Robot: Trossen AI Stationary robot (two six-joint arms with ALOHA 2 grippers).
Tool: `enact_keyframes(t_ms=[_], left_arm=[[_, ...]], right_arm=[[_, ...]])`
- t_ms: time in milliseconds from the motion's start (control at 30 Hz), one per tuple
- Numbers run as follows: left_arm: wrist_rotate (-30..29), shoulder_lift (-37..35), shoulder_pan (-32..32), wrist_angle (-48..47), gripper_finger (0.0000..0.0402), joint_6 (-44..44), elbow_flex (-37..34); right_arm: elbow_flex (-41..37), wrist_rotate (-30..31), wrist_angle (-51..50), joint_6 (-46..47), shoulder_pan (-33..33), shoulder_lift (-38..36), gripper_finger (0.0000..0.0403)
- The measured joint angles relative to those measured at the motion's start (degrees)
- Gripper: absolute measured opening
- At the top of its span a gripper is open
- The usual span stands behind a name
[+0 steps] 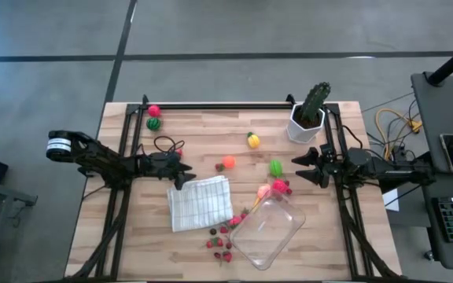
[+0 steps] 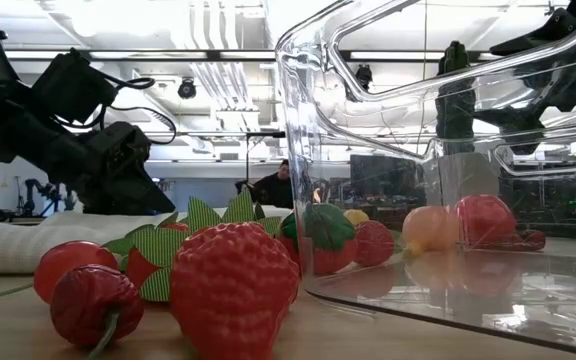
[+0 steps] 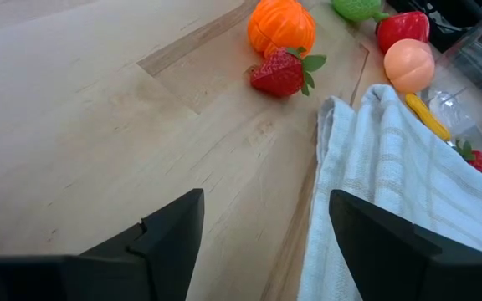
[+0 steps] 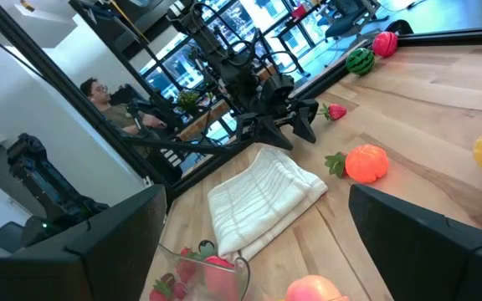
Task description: Pick and placing Produce into tupperware
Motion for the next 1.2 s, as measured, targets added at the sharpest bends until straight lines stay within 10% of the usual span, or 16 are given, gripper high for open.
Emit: enact_keyframes(t_ms=[533,833,1100,1200], left_arm=[[0.1,0.0,0.0,0.0,0.0245,0.0,0.0],[0.1,0.0,0.0,0.0,0.0245,0.0,0.0],[-0.1,0.0,0.0,0.0,0.0245,0.0,0.0],[-0.1,0.0,0.0,0.0,0.0245,0.0,0.0]], right_arm=[[0.0,0.8,0.5,-0.9,0.0,0.0,0.0368],[-0.4,36.8,14.5,-1.5,-0.1,0.7,0.0368],[-0.4,36.5,15.8,-1.4,-0.1,1.3,0.0368],[-0.4,26.0,16.2,-11.0,-0.1,2.0,0.0368]])
